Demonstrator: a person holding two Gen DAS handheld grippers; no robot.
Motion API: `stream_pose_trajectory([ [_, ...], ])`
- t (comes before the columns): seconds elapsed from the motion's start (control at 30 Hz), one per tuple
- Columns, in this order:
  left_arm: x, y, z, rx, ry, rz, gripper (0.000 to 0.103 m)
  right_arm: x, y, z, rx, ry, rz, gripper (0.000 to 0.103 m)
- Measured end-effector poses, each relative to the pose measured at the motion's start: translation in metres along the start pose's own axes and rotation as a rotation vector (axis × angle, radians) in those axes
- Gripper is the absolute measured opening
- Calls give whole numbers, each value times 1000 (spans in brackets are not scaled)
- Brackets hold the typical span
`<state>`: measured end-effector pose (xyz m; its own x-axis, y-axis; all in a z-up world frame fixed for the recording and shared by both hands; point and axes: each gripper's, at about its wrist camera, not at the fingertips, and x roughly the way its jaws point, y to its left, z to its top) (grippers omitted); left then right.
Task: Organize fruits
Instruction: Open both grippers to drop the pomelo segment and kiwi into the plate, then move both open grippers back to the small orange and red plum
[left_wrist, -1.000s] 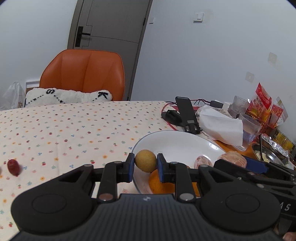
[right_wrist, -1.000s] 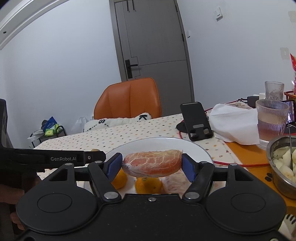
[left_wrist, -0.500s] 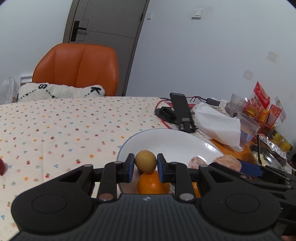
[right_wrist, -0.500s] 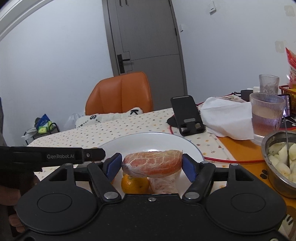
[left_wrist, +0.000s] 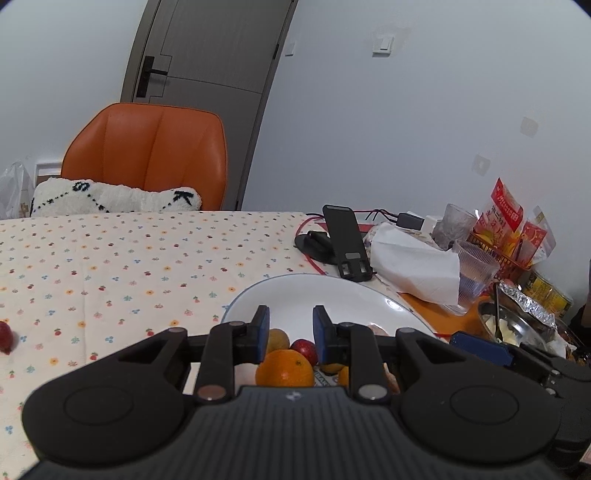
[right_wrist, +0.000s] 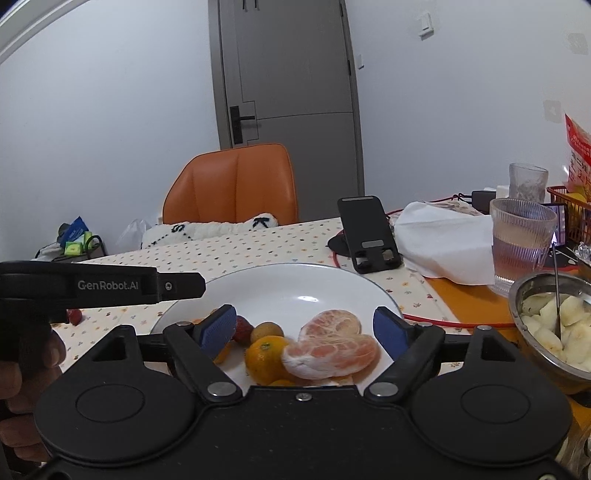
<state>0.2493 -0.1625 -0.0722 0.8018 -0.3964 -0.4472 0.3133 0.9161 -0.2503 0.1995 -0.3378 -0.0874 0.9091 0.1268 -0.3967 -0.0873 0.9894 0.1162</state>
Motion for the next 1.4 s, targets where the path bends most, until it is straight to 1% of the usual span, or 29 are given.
stream_pose_trajectory([
  [0.17, -17, 8, 0, -8, -17, 24, 24, -5, 8, 1, -12, -2, 5, 81],
  [0.27, -28, 16, 1, -23, -26, 44, 27, -8, 15, 3, -24, -8, 12, 81],
  [0.43, -50, 32, 3, -42, -59, 74, 27, -14, 31, 9, -54, -26, 26, 82],
  [0.63, -80, 55, 2, -70, -94, 113, 27, -18, 55, 12, -87, -34, 44, 82],
  [0.83, -113, 86, -4, -116, -121, 177, 28, -20, 85, 15, -125, -43, 71, 85],
  [1.1, -154, 129, -14, -159, -122, 281, 35, -14, 119, 16, -151, -26, 98, 86],
  [1.27, -174, 149, -20, -180, -125, 320, 42, -8, 136, 13, -158, 0, 114, 87],
  [1.4, -183, 161, -23, -194, -125, 333, 48, -4, 150, 9, -174, 18, 121, 87],
])
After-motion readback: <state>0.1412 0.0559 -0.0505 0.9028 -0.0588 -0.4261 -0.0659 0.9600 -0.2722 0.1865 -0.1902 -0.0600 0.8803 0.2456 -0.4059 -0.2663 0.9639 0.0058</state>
